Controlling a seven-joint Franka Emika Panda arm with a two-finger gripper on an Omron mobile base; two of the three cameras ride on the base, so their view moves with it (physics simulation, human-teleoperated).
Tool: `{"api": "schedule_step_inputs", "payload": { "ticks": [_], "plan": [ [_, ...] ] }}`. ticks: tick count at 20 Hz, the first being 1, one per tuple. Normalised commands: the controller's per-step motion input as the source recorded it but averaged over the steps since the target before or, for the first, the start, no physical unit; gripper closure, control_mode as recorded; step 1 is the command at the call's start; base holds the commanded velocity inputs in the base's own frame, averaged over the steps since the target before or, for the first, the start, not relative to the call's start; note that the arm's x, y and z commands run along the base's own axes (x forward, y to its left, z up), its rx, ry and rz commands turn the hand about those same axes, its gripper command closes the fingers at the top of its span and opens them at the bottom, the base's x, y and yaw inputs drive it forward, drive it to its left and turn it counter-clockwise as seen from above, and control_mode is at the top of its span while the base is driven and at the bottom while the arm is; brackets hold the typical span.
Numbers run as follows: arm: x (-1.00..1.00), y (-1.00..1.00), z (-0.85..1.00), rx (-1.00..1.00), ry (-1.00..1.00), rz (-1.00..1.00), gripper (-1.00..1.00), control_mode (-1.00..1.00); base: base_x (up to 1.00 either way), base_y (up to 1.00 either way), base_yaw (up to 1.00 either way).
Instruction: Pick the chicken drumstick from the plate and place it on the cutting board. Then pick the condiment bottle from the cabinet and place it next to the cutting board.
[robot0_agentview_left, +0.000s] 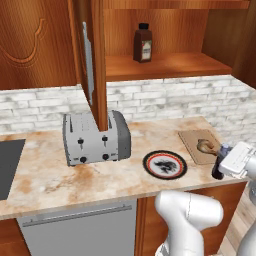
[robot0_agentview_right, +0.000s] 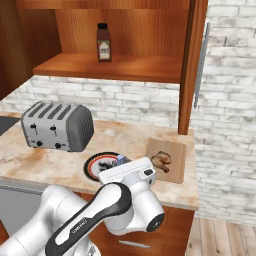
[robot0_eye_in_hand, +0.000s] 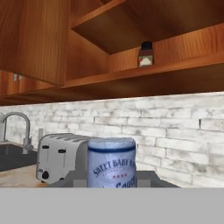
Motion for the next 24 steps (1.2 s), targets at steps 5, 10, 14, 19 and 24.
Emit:
{"api": "schedule_step_inputs", "payload": {
  "ticks": [5,10,14,19,24],
  "plan": [
    [0.17,0.00,-0.14,0.00,-0.02,0.01,1.00,-1.00,0.00,0.00,0.00],
    [0.10,0.00,-0.12,0.00,0.00,0.00,1.00,-1.00,0.00,0.00,0.00],
    [0.01,0.00,-0.16,0.00,0.00,0.00,1.00,-1.00,0.00,0.00,0.00],
    [0.00,0.00,-0.18,0.00,0.00,0.00,1.00,-1.00,0.00,0.00,0.00],
    [0.06,0.00,-0.16,0.01,0.00,0.00,1.00,-1.00,0.00,0.00,0.00]
  ]
}}
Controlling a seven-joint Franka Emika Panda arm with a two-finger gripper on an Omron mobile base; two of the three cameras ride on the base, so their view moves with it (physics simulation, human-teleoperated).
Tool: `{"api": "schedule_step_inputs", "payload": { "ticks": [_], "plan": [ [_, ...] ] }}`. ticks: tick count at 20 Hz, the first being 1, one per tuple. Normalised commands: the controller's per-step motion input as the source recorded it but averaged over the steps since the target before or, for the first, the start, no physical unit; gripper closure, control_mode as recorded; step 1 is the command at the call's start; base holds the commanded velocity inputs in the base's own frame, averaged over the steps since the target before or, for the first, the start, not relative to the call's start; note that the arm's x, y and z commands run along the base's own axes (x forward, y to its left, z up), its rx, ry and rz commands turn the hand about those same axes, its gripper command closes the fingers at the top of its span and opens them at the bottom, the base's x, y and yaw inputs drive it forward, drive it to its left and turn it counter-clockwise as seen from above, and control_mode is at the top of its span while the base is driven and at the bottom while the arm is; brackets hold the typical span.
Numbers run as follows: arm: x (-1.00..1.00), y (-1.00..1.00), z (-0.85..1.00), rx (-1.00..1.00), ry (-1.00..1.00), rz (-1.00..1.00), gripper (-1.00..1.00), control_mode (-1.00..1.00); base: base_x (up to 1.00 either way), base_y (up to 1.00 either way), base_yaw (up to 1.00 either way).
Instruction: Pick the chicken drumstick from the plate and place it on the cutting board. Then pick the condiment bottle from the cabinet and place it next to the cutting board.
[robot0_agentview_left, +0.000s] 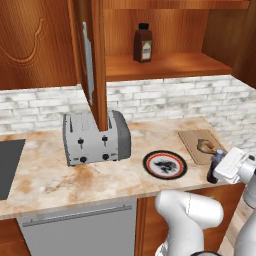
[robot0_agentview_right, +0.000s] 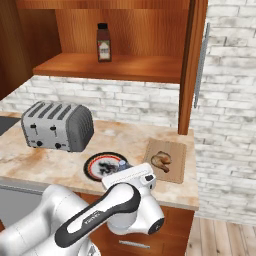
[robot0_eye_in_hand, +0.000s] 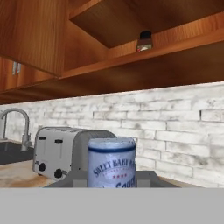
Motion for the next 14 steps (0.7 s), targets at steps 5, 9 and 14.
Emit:
{"api": "schedule_step_inputs", "payload": {
  "ticks": [5,9,14],
  "plan": [
    [0.10,0.00,-0.06,0.02,0.00,0.00,1.00,-1.00,0.00,0.00,0.00],
    [0.08,0.00,-0.03,0.03,0.01,0.00,1.00,-1.00,0.00,0.00,0.00],
    [0.06,0.00,-0.05,0.03,0.01,0.00,1.00,-1.00,0.00,0.00,0.00]
  ]
}}
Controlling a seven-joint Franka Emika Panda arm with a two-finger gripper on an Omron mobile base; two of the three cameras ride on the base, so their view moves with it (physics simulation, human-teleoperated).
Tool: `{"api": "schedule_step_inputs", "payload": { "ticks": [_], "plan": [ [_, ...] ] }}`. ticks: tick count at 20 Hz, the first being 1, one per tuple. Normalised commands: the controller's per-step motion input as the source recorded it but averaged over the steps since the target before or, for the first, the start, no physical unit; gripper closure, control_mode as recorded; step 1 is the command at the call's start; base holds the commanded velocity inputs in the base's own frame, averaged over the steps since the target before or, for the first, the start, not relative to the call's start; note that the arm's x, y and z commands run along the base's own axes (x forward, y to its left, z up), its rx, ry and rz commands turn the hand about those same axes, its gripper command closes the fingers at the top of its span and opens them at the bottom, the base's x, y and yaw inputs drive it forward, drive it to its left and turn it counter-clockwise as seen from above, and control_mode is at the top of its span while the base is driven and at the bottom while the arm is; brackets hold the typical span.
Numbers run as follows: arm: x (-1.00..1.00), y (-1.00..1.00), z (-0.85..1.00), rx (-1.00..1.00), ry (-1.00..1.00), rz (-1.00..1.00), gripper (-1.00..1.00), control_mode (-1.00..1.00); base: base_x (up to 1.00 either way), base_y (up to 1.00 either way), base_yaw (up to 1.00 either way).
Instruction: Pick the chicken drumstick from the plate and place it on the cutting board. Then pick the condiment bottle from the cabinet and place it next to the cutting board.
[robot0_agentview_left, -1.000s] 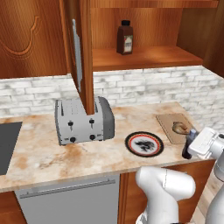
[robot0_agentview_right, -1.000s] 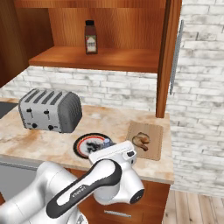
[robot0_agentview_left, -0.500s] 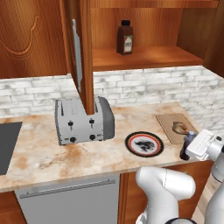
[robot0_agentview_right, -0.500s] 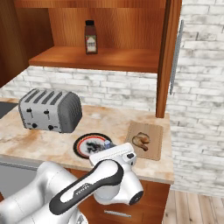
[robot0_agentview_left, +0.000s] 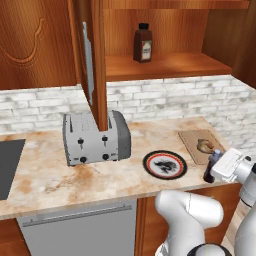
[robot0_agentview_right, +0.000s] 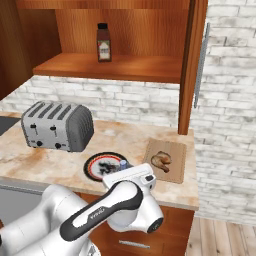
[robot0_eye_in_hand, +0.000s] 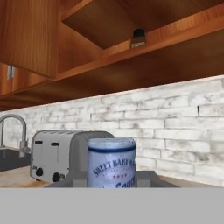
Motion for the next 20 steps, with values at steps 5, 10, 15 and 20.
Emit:
{"api": "schedule_step_inputs", "payload": {
  "ticks": [5,10,15,20],
  "plan": [
    [0.04,0.00,-0.08,0.01,0.00,0.00,1.00,-1.00,0.00,0.00,0.00],
    [0.07,0.00,-0.11,0.00,0.00,0.00,1.00,-1.00,0.00,0.00,0.00],
    [0.08,0.01,-0.11,0.00,0.00,0.00,1.00,-1.00,0.00,0.00,0.00],
    [0.09,0.02,-0.10,0.00,0.00,0.00,1.00,-1.00,0.00,0.00,0.00]
  ]
}}
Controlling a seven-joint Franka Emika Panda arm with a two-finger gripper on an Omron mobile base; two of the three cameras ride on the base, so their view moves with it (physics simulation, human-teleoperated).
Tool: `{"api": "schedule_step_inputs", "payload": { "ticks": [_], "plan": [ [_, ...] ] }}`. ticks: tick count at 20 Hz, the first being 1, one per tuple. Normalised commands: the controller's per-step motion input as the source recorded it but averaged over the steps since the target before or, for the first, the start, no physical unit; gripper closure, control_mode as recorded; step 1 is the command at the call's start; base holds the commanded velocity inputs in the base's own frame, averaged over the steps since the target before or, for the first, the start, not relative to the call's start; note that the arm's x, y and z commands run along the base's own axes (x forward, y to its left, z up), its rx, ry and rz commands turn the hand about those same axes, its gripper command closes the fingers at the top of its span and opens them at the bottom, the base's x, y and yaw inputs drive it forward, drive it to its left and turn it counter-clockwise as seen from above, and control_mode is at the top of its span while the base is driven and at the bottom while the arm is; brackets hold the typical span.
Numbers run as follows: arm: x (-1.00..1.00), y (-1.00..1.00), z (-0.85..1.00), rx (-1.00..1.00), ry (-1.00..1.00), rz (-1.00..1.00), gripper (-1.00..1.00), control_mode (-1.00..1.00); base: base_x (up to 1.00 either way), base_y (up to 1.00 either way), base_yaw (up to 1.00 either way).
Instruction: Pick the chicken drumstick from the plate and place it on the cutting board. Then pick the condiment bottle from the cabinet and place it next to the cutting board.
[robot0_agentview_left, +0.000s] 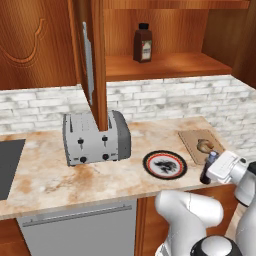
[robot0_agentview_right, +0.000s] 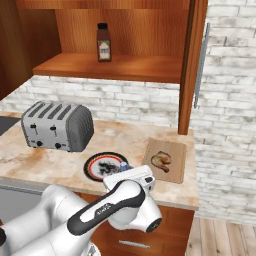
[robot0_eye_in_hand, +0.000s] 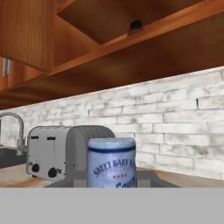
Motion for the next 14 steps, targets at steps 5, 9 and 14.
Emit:
{"api": "schedule_step_inputs", "payload": {
  "ticks": [5,9,14],
  "plan": [
    [0.13,0.01,-0.08,0.00,0.00,0.00,1.00,-1.00,0.00,0.00,0.00],
    [0.18,0.00,-0.05,0.01,0.00,0.00,1.00,-1.00,0.00,0.00,0.00],
    [0.17,0.00,-0.05,0.01,0.00,0.00,1.00,-1.00,0.00,0.00,0.00]
  ]
}}
